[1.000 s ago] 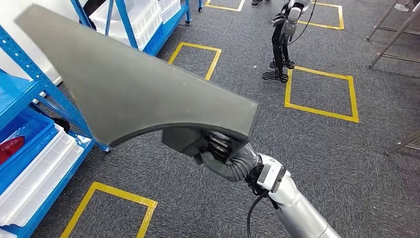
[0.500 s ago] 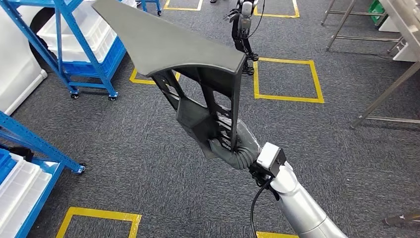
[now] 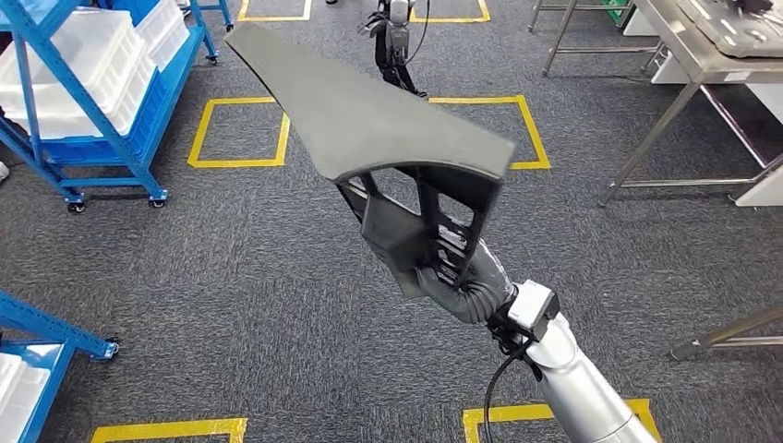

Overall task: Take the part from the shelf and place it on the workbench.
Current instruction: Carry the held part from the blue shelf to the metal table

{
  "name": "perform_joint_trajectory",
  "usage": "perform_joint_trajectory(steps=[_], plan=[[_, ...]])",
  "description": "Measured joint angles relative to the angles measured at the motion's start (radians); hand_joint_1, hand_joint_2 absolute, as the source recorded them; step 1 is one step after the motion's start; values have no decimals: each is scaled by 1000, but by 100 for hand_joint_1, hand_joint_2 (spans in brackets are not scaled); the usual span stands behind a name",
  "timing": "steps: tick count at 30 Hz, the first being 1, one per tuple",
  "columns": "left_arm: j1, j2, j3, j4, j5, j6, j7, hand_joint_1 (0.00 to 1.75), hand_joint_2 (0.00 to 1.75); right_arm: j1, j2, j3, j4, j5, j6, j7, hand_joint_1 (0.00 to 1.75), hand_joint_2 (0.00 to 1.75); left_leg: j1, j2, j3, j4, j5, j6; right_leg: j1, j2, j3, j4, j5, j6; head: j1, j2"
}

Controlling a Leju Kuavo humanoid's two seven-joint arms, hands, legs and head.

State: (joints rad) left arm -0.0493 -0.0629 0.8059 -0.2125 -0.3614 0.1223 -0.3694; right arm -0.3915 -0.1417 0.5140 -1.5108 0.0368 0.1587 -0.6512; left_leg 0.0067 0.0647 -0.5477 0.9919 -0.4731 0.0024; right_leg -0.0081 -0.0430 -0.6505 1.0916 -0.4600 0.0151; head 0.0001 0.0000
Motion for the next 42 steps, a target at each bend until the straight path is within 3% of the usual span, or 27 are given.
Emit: perform_joint_trajectory(steps=[2,5,7,9,10,11,12,14,16,18,19,20,21,23,25,27,28,29,31,32,33,36,38,40,42], plan=[[-1,0,4,0,3,1,1,0,175,3,-4,-4,-32,-1,0,0,175,175,-6,16,4,5,-8,-10,8,-26,37,-69,14,-11,-1,0],[-5,0,13,0,4,1,3,0,175,12,-11,-9,-76,-3,2,0,175,175,-5,34,12,8,-20,-25,9,3,38,-76,13,-27,-2,0],[-6,1,16,0,4,1,4,0,175,17,-13,-11,-105,-4,4,-1,175,175,0,2,-5,60,-58,-33,4,23,44,-83,16,-38,-4,0],[-4,0,17,0,4,1,3,0,175,23,-14,-11,-129,-4,8,-2,175,175,3,-41,-65,191,-124,-38,3,44,47,-84,16,-45,-7,0],[-2,1,18,0,4,1,3,0,175,29,-14,-10,-138,-4,11,-2,175,175,4,-50,-100,259,-149,-39,4,56,47,-84,16,-46,-8,0],[0,1,19,0,4,1,2,0,175,35,-14,-9,-145,-3,14,-2,175,175,4,-55,-124,304,-157,-39,5,68,48,-83,15,-47,-8,0],[1,1,20,0,4,1,1,0,175,39,-14,-8,-152,-3,17,-2,175,175,4,-56,-134,313,-146,-38,6,81,48,-82,15,-47,-8,0],[1,1,21,0,4,1,-1,0,175,43,-14,-8,-166,-3,21,-3,175,175,5,-68,-94,206,-68,-34,5,109,50,-78,13,-44,-8,0],[-2,2,23,0,3,-1,-3,0,175,44,-14,-8,-181,-3,23,-5,175,175,6,-102,-35,71,-10,-28,5,134,49,-72,10,-37,-8,0],[-4,2,24,0,2,-2,-3,0,175,45,-15,-8,-192,-3,24,-7,175,175,4,-119,-14,24,-6,-23,1,152,44,-70,12,-25,-8,0],[-5,2,24,0,2,-2,-3,0,175,47,-16,-8,-197,-3,24,-7,175,175,3,-113,-11,19,-5,-18,-1,160,40,-71,15,-19,-8,0],[-6,2,25,0,2,-3,-3,0,175,49,-18,-8,-202,-3,24,-8,175,175,4,-105,-11,15,-2,-12,-2,160,38,-71,15,-14,-8,0],[-7,2,25,0,1,-4,-3,0,175,51,-21,-9,-207,-3,25,-8,175,175,4,-96,-9,10,2,-4,-1,143,35,-64,10,-9,-7,0],[-8,2,25,0,0,-6,-3,0,175,54,-25,-10,-217,-3,25,-9,175,175,5,-76,-6,1,7,9,2,89,9,-7,-28,-4,-3,0],[-6,2,25,0,-2,-9,-1,0,175,63,-27,-10,-225,-1,24,-12,175,175,2,-56,-5,1,6,14,1,57,-51,122,-91,0,-1,0],[-3,2,25,0,-2,-15,1,0,175,85,-30,-9,-232,8,23,-17,175,175,1,-33,-6,1,5,15,-3,52,-96,217,-119,4,-1,0],[-3,2,25,0,-2,-17,2,0,175,95,-33,-9,-236,13,22,-20,175,175,1,-23,-5,2,3,14,-5,50,-90,207,-105,6,-1,0],[-4,1,25,0,-2,-18,3,0,175,103,-35,-9,-240,17,22,-21,175,175,1,-13,-5,3,1,12,-6,43,-63,154,-75,6,-1,0],[-5,0,26,0,-3,-22,3,0,175,110,-40,-8,-247,20,21,-22,175,175,-2,6,-2,7,-5,4,-3,5,15,6,-17,2,-1,0],[-5,0,26,0,-4,-24,2,0,175,110,-41,-9,-251,21,20,-23,175,175,-4,14,-1,9,-9,-1,1,-9,40,-45,-3,-2,-2,0],[-5,0,26,0,-5,-27,1,0,175,110,-42,-9,-253,21,21,-23,175,175,-7,22,2,10,-12,-7,4,-17,52,-70,1,-7,-2,0],[-9,0,26,0,-8,-36,-1,0,175,113,-43,-11,-258,22,21,-24,175,175,-5,39,9,11,-20,-23,6,12,52,-77,2,-22,-2,0],[-12,-1,26,0,-10,-39,-1,0,175,113,-43,-14,-261,23,21,-24,175,175,0,3,-6,53,-52,-33,2,30,56,-84,6,-34,-3,0],[-10,-2,25,0,-13,-40,-1,0,175,112,-43,-15,-264,25,23,-23,175,175,4,-42,-63,178,-118,-36,3,49,57,-85,7,-41,-5,0],[-6,-2,25,0,-14,-38,1,0,175,113,-43,-15,-264,26,24,-20,175,175,4,-54,-124,299,-158,-37,5,74,57,-84,7,-43,-5,0]])
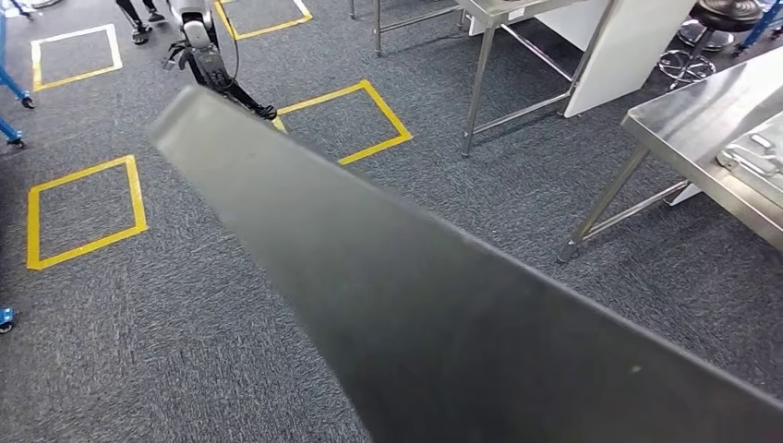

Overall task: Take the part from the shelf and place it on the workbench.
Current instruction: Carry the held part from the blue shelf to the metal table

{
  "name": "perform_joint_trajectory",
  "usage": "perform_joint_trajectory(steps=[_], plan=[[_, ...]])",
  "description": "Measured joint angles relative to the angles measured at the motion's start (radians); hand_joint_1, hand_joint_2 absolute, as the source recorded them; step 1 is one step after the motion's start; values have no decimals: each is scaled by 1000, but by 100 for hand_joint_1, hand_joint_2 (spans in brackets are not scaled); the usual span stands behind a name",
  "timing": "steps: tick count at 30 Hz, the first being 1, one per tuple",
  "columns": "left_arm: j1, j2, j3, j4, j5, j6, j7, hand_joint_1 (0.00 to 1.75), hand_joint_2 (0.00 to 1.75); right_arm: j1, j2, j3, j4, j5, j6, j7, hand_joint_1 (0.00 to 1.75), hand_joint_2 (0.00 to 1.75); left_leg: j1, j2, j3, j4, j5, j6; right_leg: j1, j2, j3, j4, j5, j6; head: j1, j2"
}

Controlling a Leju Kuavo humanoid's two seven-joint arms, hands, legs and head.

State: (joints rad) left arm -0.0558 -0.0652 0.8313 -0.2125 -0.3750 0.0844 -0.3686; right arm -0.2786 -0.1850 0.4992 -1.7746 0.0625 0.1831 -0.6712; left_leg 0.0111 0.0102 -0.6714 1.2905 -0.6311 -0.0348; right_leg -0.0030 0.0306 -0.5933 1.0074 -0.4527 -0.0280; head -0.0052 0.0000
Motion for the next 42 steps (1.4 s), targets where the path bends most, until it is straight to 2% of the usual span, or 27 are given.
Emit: perform_joint_trajectory(steps=[1,2,3,5,7,9,11,13,15,16,17,18,21,22,24,25,27,29,30,31,32,33,34,36,38,40,42], plan=[[1,0,0,0,0,1,1,0,175,0,0,0,0,0,1,2,175,175,0,-2,-9,12,9,1,1,13,1,1,0,0,0,0],[0,0,0,0,0,2,2,0,175,-1,0,-1,0,0,2,4,175,175,0,-4,1,-17,38,3,1,26,2,2,0,0,0,0],[0,0,0,0,0,3,2,0,175,-3,0,-1,0,-1,3,6,175,175,0,-12,27,-80,80,6,0,39,3,4,-1,2,0,0],[-1,0,0,0,1,4,4,0,175,-7,0,-2,0,-3,8,8,175,175,3,-60,85,-215,137,13,-1,62,1,9,-3,8,0,0],[-1,0,1,0,1,8,5,0,175,-10,1,-3,0,-3,12,9,175,175,2,-93,108,-272,148,18,-6,83,-9,11,0,20,0,0],[-2,-1,2,0,2,11,6,0,175,-11,2,-4,0,-1,13,12,175,175,1,-76,111,-280,152,27,-10,102,-15,9,5,34,0,0],[-4,-2,5,0,3,13,6,0,175,-15,2,-5,-1,1,14,15,175,175,4,-51,116,-292,159,40,-6,67,-28,35,-14,42,2,0],[-4,-3,7,0,6,14,6,0,175,-20,5,-5,-3,2,16,20,175,175,3,-24,119,-298,161,49,-3,4,-77,139,-71,47,5,0],[-2,-3,11,0,7,14,6,0,175,-21,9,-5,-3,3,18,24,175,175,-1,2,118,-297,160,52,-7,-19,-135,261,-120,51,6,0],[-2,-4,12,0,7,13,6,0,175,-21,10,-5,-3,3,18,26,175,175,-2,14,118,-296,158,52,-8,-22,-147,287,-122,53,6,0],[-2,-4,14,0,7,13,6,0,175,-21,11,-5,-3,3,19,27,175,175,-2,26,118,-295,157,51,-9,-24,-140,276,-108,54,6,0],[-3,-5,15,0,7,12,5,0,175,-21,11,-5,-3,3,21,27,175,175,-2,37,119,-294,155,50,-10,-31,-112,225,-78,53,6,0],[-5,-6,16,0,7,12,4,0,175,-23,14,-9,-3,3,32,28,175,175,-6,64,126,-292,147,39,-1,-77,-6,26,-8,43,6,0],[-5,-7,16,0,7,13,4,0,175,-24,15,-11,-4,4,35,28,175,175,-7,72,128,-292,145,34,3,-84,5,1,-5,39,5,0],[-6,-7,17,0,7,14,3,0,175,-24,17,-14,-4,4,36,28,175,175,-8,88,132,-294,144,23,6,-67,3,-2,-2,30,5,0],[-8,-7,17,0,7,15,3,0,175,-24,18,-16,-5,4,37,28,175,175,-6,85,133,-292,140,17,4,-57,3,-6,0,25,4,0],[-9,-7,17,0,6,15,3,0,175,-25,22,-19,-5,4,39,28,175,175,-2,49,116,-246,107,8,-2,-40,8,-13,5,15,3,0],[-7,-8,17,0,6,15,3,0,175,-26,27,-21,-5,4,43,28,175,175,1,8,56,-116,40,4,-3,-22,9,-15,7,9,2,0],[-4,-8,17,0,6,15,4,0,175,-26,29,-21,-5,4,45,28,175,175,2,2,22,-46,14,3,-3,-11,9,-14,6,8,1,0],[-3,-8,17,0,5,15,3,0,175,-25,29,-21,-5,5,47,28,175,175,2,-1,-3,2,4,2,-2,1,9,-13,6,7,1,0],[-2,-8,17,0,5,15,3,0,175,-24,30,-21,-5,5,48,28,175,175,1,-1,-10,10,14,3,-1,13,9,-12,6,7,1,0],[-2,-8,17,0,5,14,3,0,175,-24,30,-21,-5,5,48,28,175,175,2,-3,1,-21,43,5,-1,26,10,-11,6,8,1,0],[-2,-8,17,0,4,14,3,0,175,-24,31,-21,-5,5,49,28,175,175,2,-14,31,-89,84,8,-1,39,12,-10,5,9,1,0],[-2,-8,17,0,4,12,1,0,175,-25,32,-21,-5,6,50,29,175,175,5,-58,92,-224,141,14,-2,63,10,-5,4,16,2,0],[-3,-9,17,0,4,9,0,0,175,-26,34,-22,-5,6,52,30,175,175,5,-87,115,-277,149,20,-4,84,2,-2,6,27,1,0],[-5,-10,17,0,5,6,0,0,175,-26,35,-24,-5,7,53,34,175,175,4,-70,117,-284,152,30,-6,98,-5,-2,10,41,1,0],[-7,-13,17,0,6,5,0,0,175,-29,35,-26,-5,7,55,37,175,175,6,-45,118,-291,158,43,-3,56,-23,32,-14,52,6,0]])
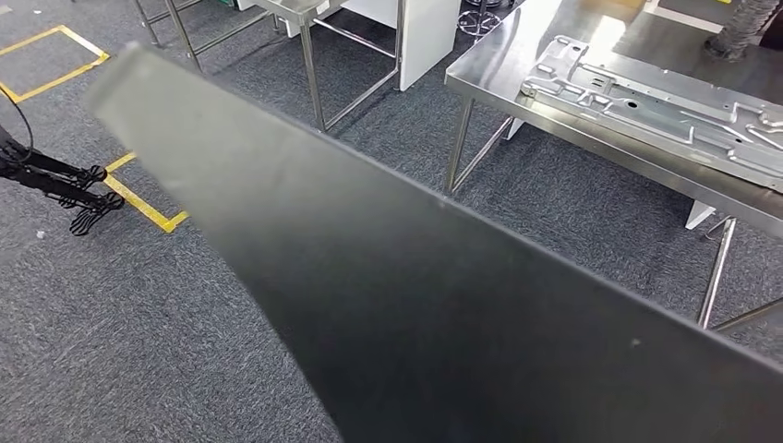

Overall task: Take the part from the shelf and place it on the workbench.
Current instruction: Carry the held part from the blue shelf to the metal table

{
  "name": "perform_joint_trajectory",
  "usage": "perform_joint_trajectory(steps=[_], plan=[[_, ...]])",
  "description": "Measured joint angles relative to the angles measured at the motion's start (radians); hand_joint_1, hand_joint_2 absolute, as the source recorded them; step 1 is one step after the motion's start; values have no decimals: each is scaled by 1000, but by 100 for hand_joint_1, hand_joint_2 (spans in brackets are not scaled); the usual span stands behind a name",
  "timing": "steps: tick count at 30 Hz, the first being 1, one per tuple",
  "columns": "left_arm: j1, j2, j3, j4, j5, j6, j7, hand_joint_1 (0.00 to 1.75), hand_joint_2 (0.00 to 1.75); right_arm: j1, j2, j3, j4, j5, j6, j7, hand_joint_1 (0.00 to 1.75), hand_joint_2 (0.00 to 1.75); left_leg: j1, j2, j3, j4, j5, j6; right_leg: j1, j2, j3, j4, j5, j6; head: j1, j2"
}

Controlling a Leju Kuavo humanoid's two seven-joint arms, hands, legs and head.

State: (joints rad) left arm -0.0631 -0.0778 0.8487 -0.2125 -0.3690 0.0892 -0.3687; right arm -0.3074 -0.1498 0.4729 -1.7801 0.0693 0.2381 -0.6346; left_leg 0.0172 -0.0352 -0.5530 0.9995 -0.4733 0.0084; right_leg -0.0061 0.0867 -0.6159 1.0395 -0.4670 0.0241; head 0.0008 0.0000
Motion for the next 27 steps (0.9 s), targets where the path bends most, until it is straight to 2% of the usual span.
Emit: perform_joint_trajectory(steps=[2,3,4,5,6,7,9,10,11,13,14,15,16,17,18,19,20,21,22,24,25,26,27], plan=[[2,-1,0,0,1,0,0,0,175,-5,0,-1,0,0,3,2,175,175,-3,26,0,-3,1,9,0,-61,-54,116,-63,8,6,0],[3,-1,1,0,1,0,0,0,175,-6,0,-1,0,0,6,3,175,175,-4,39,-1,-2,0,11,-2,-73,-89,189,-93,12,6,0],[4,-1,1,0,1,0,0,0,175,-6,0,-1,0,0,9,4,175,175,-6,53,-1,-2,-1,12,-4,-77,-115,242,-110,14,6,0],[5,-1,2,0,1,0,0,0,175,-6,0,-1,0,0,12,6,175,175,-6,65,-1,-2,-2,12,-6,-79,-125,265,-109,16,7,0],[4,-2,2,0,1,0,0,0,175,-6,0,-1,0,0,14,8,175,175,-7,77,1,-2,-4,11,-7,-82,-113,241,-88,16,7,0],[4,-2,2,0,1,0,0,0,175,-7,0,-1,0,-1,14,9,175,175,-7,88,3,-2,-6,10,-7,-91,-81,180,-54,14,7,0],[2,-3,2,0,1,0,0,0,175,-12,1,-1,0,-1,14,10,175,175,-11,106,9,-1,-11,3,0,-131,-3,30,2,4,7,0],[1,-4,3,0,0,0,0,0,175,-15,2,-2,0,-1,14,10,175,175,-13,114,11,0,-14,-1,5,-145,19,-15,14,-2,6,0],[0,-4,3,0,-1,0,0,0,175,-17,3,-2,0,-2,15,11,175,175,-15,123,12,0,-15,-6,10,-151,27,-35,16,-8,6,0],[-2,-4,4,0,-4,0,0,0,175,-18,3,-3,0,-2,16,11,175,175,-17,140,15,-1,-19,-16,10,-130,26,-40,19,-18,6,0],[-3,-4,4,0,-4,0,0,0,175,-18,4,-4,-1,-2,16,12,175,175,-15,134,16,3,-25,-21,7,-120,28,-45,22,-23,5,0],[-3,-4,4,0,-5,0,0,0,175,-19,6,-4,-1,-2,16,12,175,175,-14,117,9,23,-40,-26,4,-110,31,-49,25,-28,4,0],[-3,-4,4,0,-6,0,0,0,175,-20,10,-5,-2,-2,16,12,175,175,-12,93,-7,64,-64,-31,0,-100,34,-53,27,-33,2,0],[-2,-4,4,0,-7,0,0,0,175,-20,14,-5,-2,-3,17,13,175,175,-9,68,-34,123,-95,-34,0,-91,35,-54,28,-36,0,0],[0,-4,5,0,-7,1,1,0,175,-20,18,-5,-2,-2,17,15,175,175,-8,53,-70,197,-127,-36,0,-80,34,-54,28,-38,-1,0],[2,-4,5,0,-8,2,1,0,175,-19,21,-5,-2,-2,17,18,175,175,-8,47,-101,258,-147,-38,1,-67,34,-52,28,-39,-3,0],[4,-4,5,0,-8,3,2,0,175,-18,22,-5,-2,-2,17,20,175,175,-7,45,-121,293,-150,-39,1,-54,33,-50,28,-39,-3,0],[5,-4,5,0,-8,4,3,0,175,-18,23,-5,-2,-2,17,21,175,175,-6,43,-123,286,-131,-39,1,-40,33,-47,27,-38,-3,0],[5,-4,5,0,-8,5,3,0,175,-17,24,-5,-2,-2,17,21,175,175,-4,39,-103,238,-95,-39,0,-27,33,-44,26,-36,-3,0],[4,-3,6,0,-8,7,3,0,175,-17,26,-5,-2,-2,17,21,175,175,2,1,-42,96,-28,-37,-1,-2,30,-35,22,-28,-3,0],[4,-3,6,0,-9,7,3,0,175,-17,26,-5,-2,-2,17,21,175,175,4,-17,-22,49,-14,-33,-1,9,27,-31,21,-23,-2,0],[4,-3,6,0,-9,7,4,0,175,-17,26,-5,-2,-2,17,21,175,175,5,-30,-11,25,-11,-29,-1,19,22,-29,22,-17,-2,0],[3,-3,6,0,-10,7,6,0,175,-16,27,-6,-2,-2,17,21,175,175,3,-29,-10,22,-14,-23,-2,29,18,-29,24,-10,-2,0]])
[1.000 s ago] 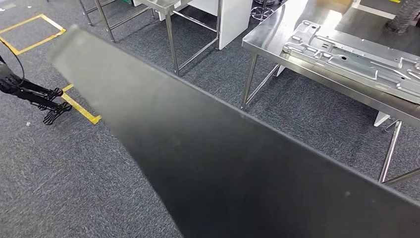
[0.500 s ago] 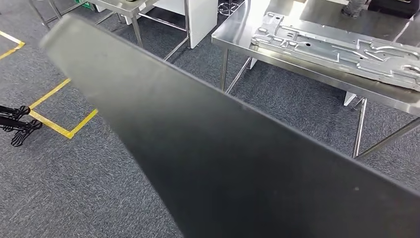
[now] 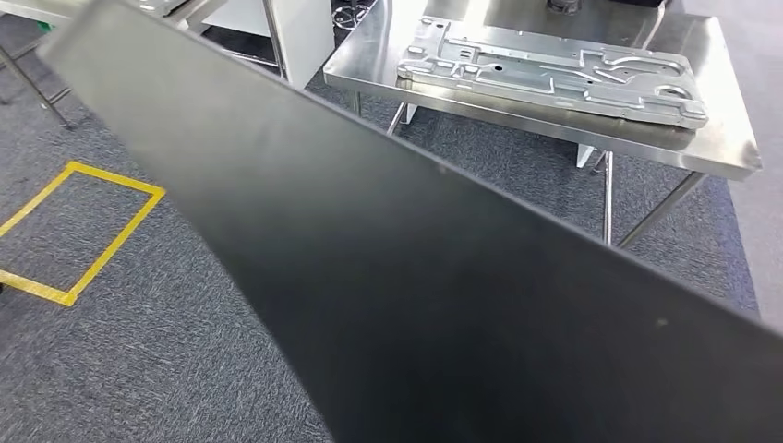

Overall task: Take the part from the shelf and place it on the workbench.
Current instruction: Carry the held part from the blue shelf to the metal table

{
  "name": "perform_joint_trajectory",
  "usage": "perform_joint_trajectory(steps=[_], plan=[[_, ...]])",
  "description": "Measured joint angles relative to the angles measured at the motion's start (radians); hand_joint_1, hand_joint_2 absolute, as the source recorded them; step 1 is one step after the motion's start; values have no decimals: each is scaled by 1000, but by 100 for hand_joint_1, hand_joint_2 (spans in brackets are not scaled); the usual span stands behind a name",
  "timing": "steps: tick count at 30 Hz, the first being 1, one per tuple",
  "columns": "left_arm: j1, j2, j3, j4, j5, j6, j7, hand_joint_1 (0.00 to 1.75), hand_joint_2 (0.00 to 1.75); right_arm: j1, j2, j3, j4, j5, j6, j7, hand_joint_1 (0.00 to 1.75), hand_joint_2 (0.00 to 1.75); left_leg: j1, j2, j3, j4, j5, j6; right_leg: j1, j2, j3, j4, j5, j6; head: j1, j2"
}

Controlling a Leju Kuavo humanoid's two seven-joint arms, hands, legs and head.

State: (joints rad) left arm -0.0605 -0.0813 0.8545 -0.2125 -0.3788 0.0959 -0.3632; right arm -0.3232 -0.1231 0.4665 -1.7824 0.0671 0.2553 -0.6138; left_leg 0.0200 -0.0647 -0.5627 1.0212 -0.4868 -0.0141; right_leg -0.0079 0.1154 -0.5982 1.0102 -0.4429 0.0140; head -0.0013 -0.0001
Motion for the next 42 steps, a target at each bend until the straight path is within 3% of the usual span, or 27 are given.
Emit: perform_joint_trajectory(steps=[2,3,4,6,8,9,11,13,15,17,19,21,23,24,25,27,29,32,34,37,38,39,40,42], plan=[[-3,-2,0,0,-1,-3,2,0,175,4,0,-3,0,0,0,0,175,175,0,20,1,-5,6,15,-3,11,-5,-2,4,12,-1,0],[-4,-3,0,0,-2,-5,3,0,175,5,0,-5,-1,0,0,0,175,175,1,31,2,-10,10,23,-3,-7,-12,11,-5,17,3,0],[-4,-4,0,0,-4,-7,3,0,175,5,0,-6,-1,0,1,0,175,175,2,43,3,-15,13,29,-2,-34,-28,42,-25,21,7,0],[-2,-4,0,0,-6,-8,3,0,175,7,0,-9,-2,0,2,0,175,175,-1,67,3,-18,15,35,-1,-93,-87,166,-89,30,15,0],[0,-4,1,0,-6,-10,3,0,175,13,0,-11,-2,1,3,0,175,175,-6,92,1,-17,13,38,-4,-108,-139,275,-125,34,16,0],[1,-4,1,0,-7,-10,3,0,175,15,0,-13,-2,1,4,1,175,175,-8,104,2,-17,11,38,-4,-111,-139,278,-116,33,16,0],[-1,-4,1,0,-7,-11,3,0,175,17,-1,-17,-2,2,7,1,175,175,-11,126,6,-17,8,36,-1,-127,-78,165,-55,24,16,0],[-2,-5,1,0,-7,-11,3,0,175,16,-1,-19,-3,2,8,1,175,175,-16,143,11,-16,4,30,10,-163,-9,35,-13,8,15,0],[-3,-5,1,0,-7,-11,4,0,175,16,-1,-20,-3,2,10,1,175,175,-20,159,14,-17,0,21,19,-174,10,-8,-7,-5,14,0],[-6,-5,1,0,-7,-11,4,0,175,17,-1,-20,-3,2,11,1,175,175,-19,171,18,-17,-4,12,15,-152,9,-13,-2,-12,13,0],[-7,-4,1,0,-9,-12,3,0,175,16,1,-21,-3,3,7,1,175,175,-16,138,5,21,-32,1,8,-134,14,-23,5,-22,12,0],[-5,-4,1,0,-14,-13,2,0,175,15,5,-22,-1,9,0,0,175,175,-14,88,-50,138,-93,-6,5,-120,17,-27,7,-30,8,0],[-1,-4,1,0,-19,-12,1,0,175,16,8,-22,3,17,-6,0,175,175,-12,74,-111,259,-133,-9,5,-105,17,-25,6,-32,5,0],[1,-4,1,0,-20,-12,0,0,175,17,8,-22,4,19,-7,1,175,175,-12,73,-123,274,-126,-10,5,-97,17,-23,5,-31,5,0],[2,-4,1,0,-21,-12,-1,0,175,17,8,-22,6,19,-7,1,175,175,-11,73,-114,247,-98,-10,5,-90,17,-19,3,-30,5,0],[2,-3,1,0,-24,-12,-5,0,175,17,9,-22,6,19,-7,0,175,175,-8,69,-55,112,-26,-7,4,-81,18,-11,-3,-24,5,0],[0,-2,1,0,-25,-12,-8,0,175,17,9,-24,6,20,-8,-1,175,175,-8,62,-12,15,7,3,7,-75,14,-2,-8,-15,6,0],[0,-3,1,0,-27,-12,-12,0,175,17,9,-29,5,20,-11,-3,175,175,-11,61,-10,-1,10,22,6,-72,8,0,-9,1,5,0],[-1,-3,1,0,-30,-12,-15,0,175,17,9,-33,5,20,-14,-6,175,175,-9,64,-7,-8,14,34,5,-85,-5,30,-30,12,8,0],[-1,-1,1,0,-36,-12,-19,0,175,18,9,-39,5,20,-16,-10,175,175,-8,70,-5,-12,14,44,0,-103,-92,206,-112,24,12,0],[0,-1,1,0,-37,-12,-20,0,175,20,9,-40,5,20,-17,-11,175,175,-9,71,-4,-11,12,45,-2,-104,-123,262,-127,26,12,0],[0,-1,1,0,-37,-12,-21,0,175,21,9,-41,5,21,-17,-11,175,175,-10,73,-3,-11,10,45,-3,-105,-138,286,-124,27,12,0],[1,-1,1,0,-37,-12,-21,0,175,22,9,-42,5,21,-18,-11,175,175,-10,73,0,-11,7,44,-4,-106,-133,268,-102,26,12,0],[1,-1,1,0,-38,-12,-21,0,175,22,9,-43,5,21,-19,-11,175,175,-10,74,10,-11,1,40,-2,-113,-71,137,-30,16,12,0]])
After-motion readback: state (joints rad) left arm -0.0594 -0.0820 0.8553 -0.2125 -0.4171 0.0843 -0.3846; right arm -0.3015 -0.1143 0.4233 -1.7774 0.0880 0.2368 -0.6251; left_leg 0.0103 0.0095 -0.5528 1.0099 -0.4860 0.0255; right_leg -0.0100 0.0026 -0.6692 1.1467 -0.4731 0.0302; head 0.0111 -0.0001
